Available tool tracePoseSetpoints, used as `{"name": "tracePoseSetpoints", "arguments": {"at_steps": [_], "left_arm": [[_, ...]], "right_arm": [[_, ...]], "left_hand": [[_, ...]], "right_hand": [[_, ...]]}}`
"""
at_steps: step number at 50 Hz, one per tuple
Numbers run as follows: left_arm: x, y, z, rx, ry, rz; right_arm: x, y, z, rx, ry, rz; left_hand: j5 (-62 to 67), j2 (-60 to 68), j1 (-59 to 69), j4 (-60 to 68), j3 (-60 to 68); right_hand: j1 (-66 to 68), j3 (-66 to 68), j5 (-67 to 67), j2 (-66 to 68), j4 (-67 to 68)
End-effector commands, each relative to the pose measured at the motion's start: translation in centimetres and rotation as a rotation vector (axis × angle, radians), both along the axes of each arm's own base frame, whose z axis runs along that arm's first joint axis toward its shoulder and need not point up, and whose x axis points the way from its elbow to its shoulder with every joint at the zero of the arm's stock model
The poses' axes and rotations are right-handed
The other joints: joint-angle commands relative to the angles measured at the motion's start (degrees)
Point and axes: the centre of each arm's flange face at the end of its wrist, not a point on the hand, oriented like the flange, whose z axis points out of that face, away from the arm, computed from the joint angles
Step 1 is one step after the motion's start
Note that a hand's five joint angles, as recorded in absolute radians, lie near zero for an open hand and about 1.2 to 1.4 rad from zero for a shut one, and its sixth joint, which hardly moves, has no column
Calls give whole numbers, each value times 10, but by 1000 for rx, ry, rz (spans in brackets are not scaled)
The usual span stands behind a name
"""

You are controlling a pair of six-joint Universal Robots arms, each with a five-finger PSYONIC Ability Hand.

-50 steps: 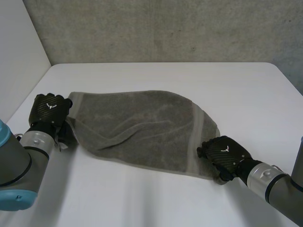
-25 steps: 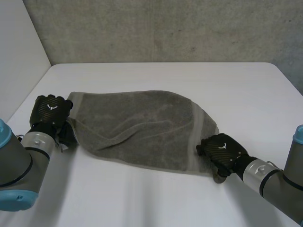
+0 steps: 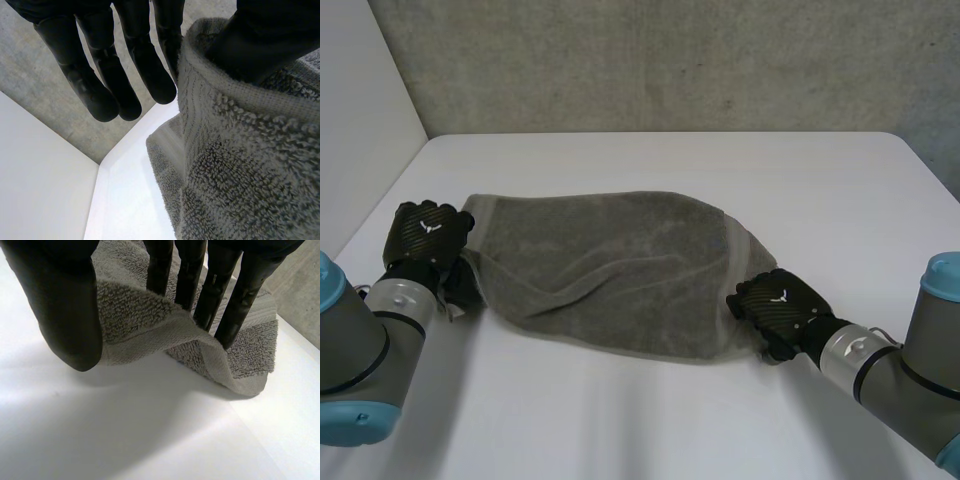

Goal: Fold the towel.

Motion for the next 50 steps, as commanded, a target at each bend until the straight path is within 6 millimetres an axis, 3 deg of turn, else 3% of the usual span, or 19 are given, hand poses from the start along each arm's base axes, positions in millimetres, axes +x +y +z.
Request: {"name": "tracePoseSetpoints", "arguments": {"at_steps": [1,4,6,12,14,15,17,18,20,23,25,26,28,31,34,39,42,44,50], "left_arm": [[1,-1,1,-3,1,3],[1,-1,1,-4,1,3],[1,-1,4,-13,3,5],[0,-1,9,-30,6,3],[1,-1,23,-67,5,4],[1,-1,23,-68,5,4],[2,0,46,-141,-8,5],[2,0,46,-141,-9,5],[2,4,75,-232,-11,6],[2,8,93,-288,2,7],[2,17,130,-394,33,5],[2,17,130,-395,33,5],[-3,27,157,-445,74,-19],[-5,31,165,-439,94,-33],[-9,27,153,-324,95,-46],[-23,1,81,-9,21,-63],[-28,-3,65,42,2,-74],[-39,-14,39,107,-39,-95],[-55,-37,42,53,-108,-117]], "right_arm": [[0,-5,5,-32,-5,-20],[0,-6,10,-47,-12,-30],[-4,-11,36,-111,-52,-70],[-8,-14,72,-167,-146,-137],[-9,-14,103,-214,-222,-155],[-9,-14,104,-214,-222,-155],[-17,-13,140,-276,-297,-183],[-17,-13,140,-277,-298,-183],[-33,-15,180,-354,-343,-230],[-39,-14,198,-383,-353,-248],[-48,-12,230,-402,-351,-278],[-48,-12,230,-402,-351,-278],[-55,-15,247,-357,-326,-308],[-58,-22,245,-313,-305,-329],[-57,-37,232,-227,-225,-330],[-48,-63,191,-145,-37,-327],[-43,-69,182,-135,-8,-334],[-30,-79,168,-121,28,-334],[-10,-100,163,-182,18,-314]], "left_hand": [[-146,-70,-33,-71,-83],[-146,-70,-33,-71,-83],[-146,-70,-33,-71,-83],[-146,-70,-33,-71,-83],[-146,-70,-33,-71,-83],[-146,-70,-33,-71,-83],[-146,-70,-33,-71,-83],[-146,-70,-33,-71,-83],[-146,-70,-33,-71,-83],[-146,-70,-33,-71,-83],[-146,-70,-33,-71,-83],[-146,-70,-33,-71,-83],[-146,-70,-33,-71,-83],[-146,-70,-33,-71,-83],[-146,-70,-33,-71,-83],[-146,-70,-33,-71,-83],[-146,-70,-33,-71,-83],[-146,-70,-33,-71,-83],[-146,-70,-33,-71,-83]], "right_hand": [[324,324,324,330,324],[433,433,433,438,432],[436,436,435,441,435],[436,436,435,441,435],[436,436,435,441,435],[436,436,435,441,435],[436,436,435,441,435],[436,436,435,441,435],[436,436,435,441,435],[436,436,435,441,435],[436,436,435,441,435],[436,436,435,441,435],[436,436,435,441,435],[436,436,435,441,435],[436,436,435,441,435],[436,436,435,441,435],[436,436,435,441,435],[436,436,435,441,435],[436,436,435,441,435]]}}
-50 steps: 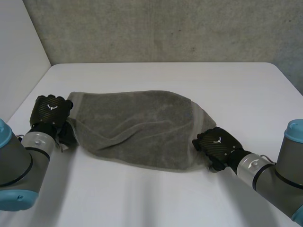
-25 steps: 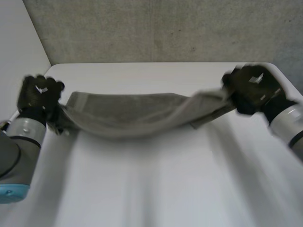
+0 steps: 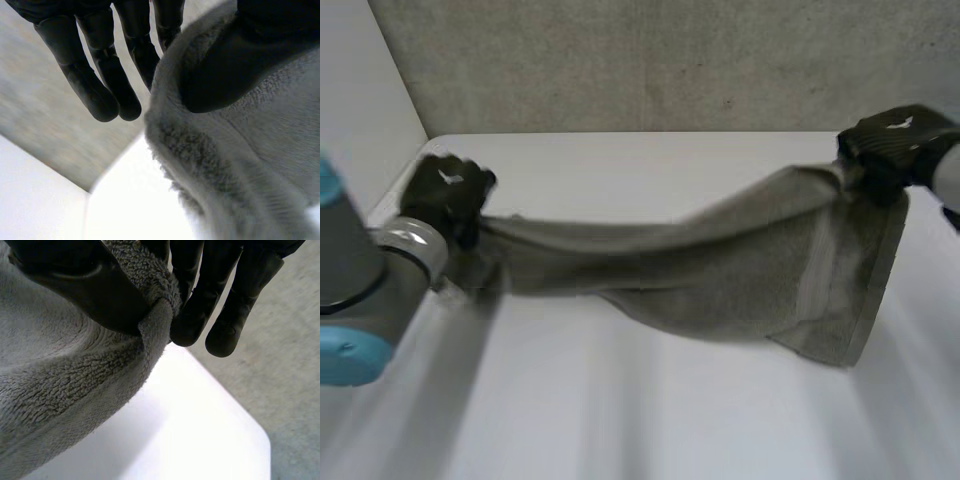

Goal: Fold the towel.

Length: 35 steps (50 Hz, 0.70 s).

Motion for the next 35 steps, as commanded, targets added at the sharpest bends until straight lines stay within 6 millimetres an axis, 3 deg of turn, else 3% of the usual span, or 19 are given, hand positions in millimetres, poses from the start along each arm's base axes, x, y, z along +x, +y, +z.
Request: {"name": "tracePoseSetpoints", "arguments": {"at_steps": [1,2,3,5,6,8,9,11,15,17,18,19,20,22,23,26,29,32,35], "left_arm": [[-25,-36,1,-70,-75,-34],[-29,-44,21,-134,-45,-34],[-29,-44,22,-135,-45,-34],[-39,-54,66,-261,71,-42],[-39,-54,67,-262,71,-42],[-44,-53,121,-407,269,-61],[-44,-53,121,-408,270,-62],[-36,-41,171,-535,458,-92],[-31,-31,186,-565,571,-119],[-32,-29,164,-509,560,-116],[-32,-29,164,-509,560,-116],[-32,-28,145,-460,535,-108],[-32,-28,145,-459,535,-107],[-32,-24,106,-366,474,-94],[-32,-24,105,-365,474,-94],[-28,-17,50,-262,369,-66],[-26,-13,31,-228,331,-59],[-20,3,-17,-130,220,-45],[-14,18,-38,-75,145,-44]], "right_arm": [[33,-32,-6,-114,-1,22],[40,-40,6,-197,-30,26],[40,-40,7,-198,-30,26],[50,-52,41,-431,-123,30],[50,-52,42,-432,-124,30],[53,-52,80,-666,-244,32],[53,-52,80,-667,-245,32],[45,-38,113,-825,-333,26],[41,-31,117,-825,-356,12],[40,-30,98,-719,-323,8],[40,-30,98,-718,-323,8],[40,-30,84,-642,-301,9],[40,-30,84,-641,-300,9],[40,-29,49,-485,-253,9],[40,-29,48,-485,-253,9],[39,-19,-5,-285,-154,6],[39,-13,-24,-226,-107,13],[34,5,-69,-91,14,34],[28,14,-87,-32,58,33]], "left_hand": [[-146,-74,-33,-71,-86],[-146,-74,-33,-71,-86],[-146,-74,-33,-71,-86],[-146,-74,-33,-71,-86],[-146,-74,-33,-71,-86],[-146,-74,-33,-71,-86],[-146,-74,-33,-71,-86],[-146,-74,-33,-71,-86],[-146,-74,-33,-71,-86],[-146,-74,-33,-71,-86],[-146,-74,-33,-71,-86],[-146,-74,-33,-71,-86],[-146,-74,-33,-71,-86],[-146,-74,-33,-71,-86],[-146,-74,-33,-71,-86],[-146,-74,-33,-71,-86],[-146,-74,-33,-71,-86],[-146,-74,-33,-71,-86],[-146,-74,-33,-71,-86]], "right_hand": [[41,36,38,51,27],[41,36,38,51,27],[41,36,38,51,27],[41,36,38,51,27],[41,36,38,51,27],[41,36,38,51,27],[41,36,38,51,27],[41,36,38,51,27],[41,36,38,51,27],[41,36,38,51,27],[41,36,38,51,27],[41,36,38,51,27],[41,36,38,51,27],[41,36,38,51,27],[41,36,38,51,27],[41,36,38,51,27],[41,36,38,51,27],[41,36,38,51,27],[41,36,38,51,27]]}}
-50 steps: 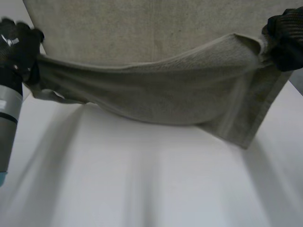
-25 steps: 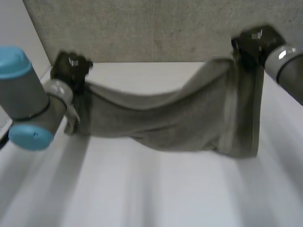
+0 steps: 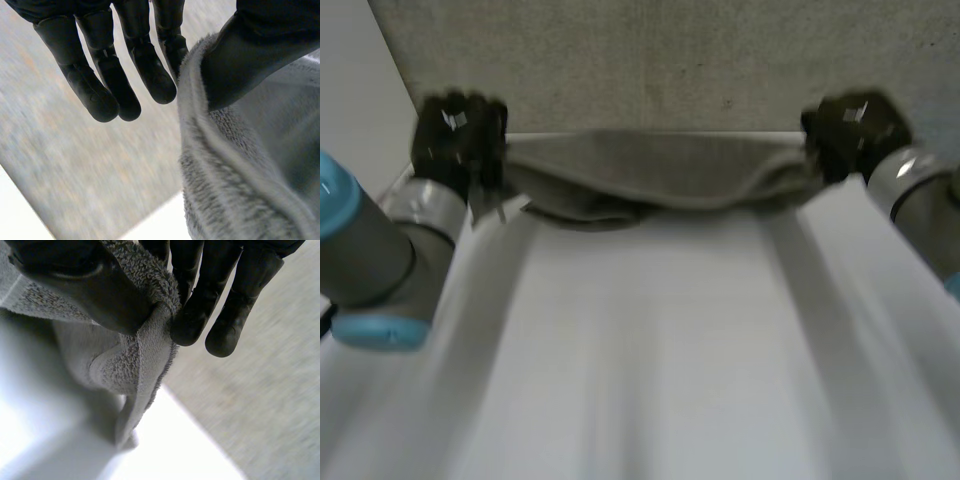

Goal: Fold the towel.

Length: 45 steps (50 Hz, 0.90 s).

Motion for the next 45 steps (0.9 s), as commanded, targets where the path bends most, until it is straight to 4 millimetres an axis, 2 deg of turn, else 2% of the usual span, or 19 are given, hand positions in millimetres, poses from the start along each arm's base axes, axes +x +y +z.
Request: {"name": "tracePoseSetpoints", "arguments": {"at_steps": [1,2,6,8,9,11,14,16,17,19,20,22,26,31,33,34,36,42,45], "left_arm": [[11,29,-64,138,-182,11],[13,36,-71,155,-217,8],[17,50,-79,167,-289,5],[23,63,-71,135,-355,12],[23,63,-71,135,-355,12],[28,75,-59,88,-391,23],[30,81,-50,59,-395,30],[35,92,-29,-1,-373,43],[35,93,-29,-1,-373,43],[39,107,-10,-48,-360,51],[39,107,-10,-48,-360,51],[45,121,5,-67,-346,57],[48,133,11,-61,-345,53],[48,139,4,-24,-357,36],[46,136,-12,34,-383,22],[46,136,-12,35,-383,22],[44,128,-32,109,-417,10],[40,117,-59,204,-460,-10],[35,103,-72,237,-472,-15]], "right_arm": [[-10,26,-59,177,155,12],[-12,30,-66,204,164,13],[-16,41,-68,225,171,10],[-24,53,-48,193,160,-5],[-24,53,-48,192,159,-5],[-36,63,-32,174,150,-35],[-42,68,-26,177,145,-42],[-47,80,-15,193,132,-26],[-47,80,-15,193,132,-26],[-54,91,2,188,115,-15],[-54,91,2,188,115,-15],[-64,97,17,174,103,-32],[-71,100,30,151,90,-39],[-78,98,37,131,85,-41],[-81,93,34,150,85,-49],[-81,93,34,150,85,-49],[-83,83,20,210,86,-48],[-81,69,-8,320,105,-39],[-81,61,-21,358,129,-28]], "left_hand": [[-146,-74,-33,-71,-87],[-146,-74,-33,-71,-87],[-146,-74,-33,-71,-87],[-146,-74,-33,-71,-87],[-146,-74,-33,-71,-87],[-146,-74,-33,-71,-87],[-146,-74,-33,-71,-87],[-146,-74,-33,-71,-87],[-146,-74,-33,-71,-87],[-146,-74,-33,-71,-87],[-146,-74,-33,-71,-87],[-146,-74,-33,-71,-87],[-146,-74,-33,-71,-87],[-146,-74,-33,-71,-87],[-146,-74,-33,-71,-87],[-146,-74,-33,-71,-87],[-146,-74,-33,-71,-87],[-146,-74,-33,-71,-87],[-146,-74,-33,-71,-87]], "right_hand": [[41,34,37,51,27],[41,34,37,51,27],[41,34,37,51,27],[41,34,37,51,27],[41,34,37,51,27],[41,34,37,51,27],[41,34,37,51,27],[41,34,37,51,27],[41,34,37,51,27],[41,34,37,51,27],[41,34,37,51,27],[41,34,37,51,27],[41,34,37,51,27],[41,34,37,51,27],[41,34,37,51,27],[41,34,37,51,27],[41,34,37,51,27],[41,34,37,51,27],[41,34,37,51,27]]}}
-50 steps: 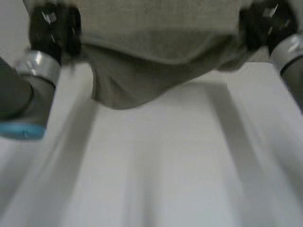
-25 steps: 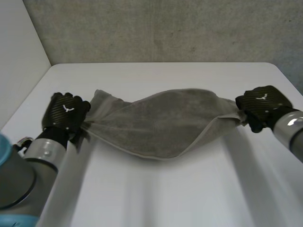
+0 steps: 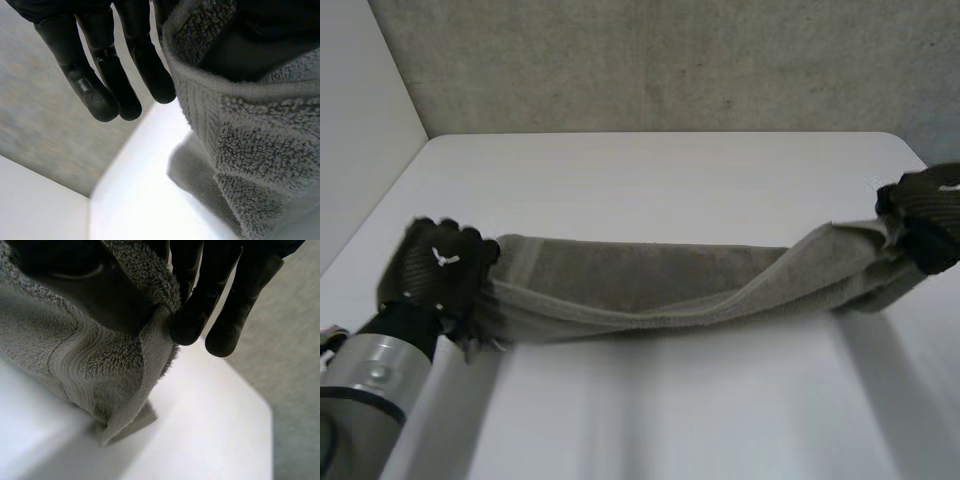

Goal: Fold the towel.

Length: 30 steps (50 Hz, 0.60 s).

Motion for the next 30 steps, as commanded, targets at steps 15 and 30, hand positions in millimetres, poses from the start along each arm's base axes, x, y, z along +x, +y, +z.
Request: {"name": "tracePoseSetpoints", "arguments": {"at_steps": [15,30], "left_arm": [[-43,-115,-53,43,-24,1],[-67,-170,-79,-23,-75,-8]], "right_arm": [[15,-82,-89,253,-63,-39],[21,-109,-107,157,-92,-139]], "left_hand": [[-146,-74,-33,-71,-87],[-146,-74,-33,-71,-87]], "right_hand": [[40,32,37,51,27],[40,32,37,51,27]]}}
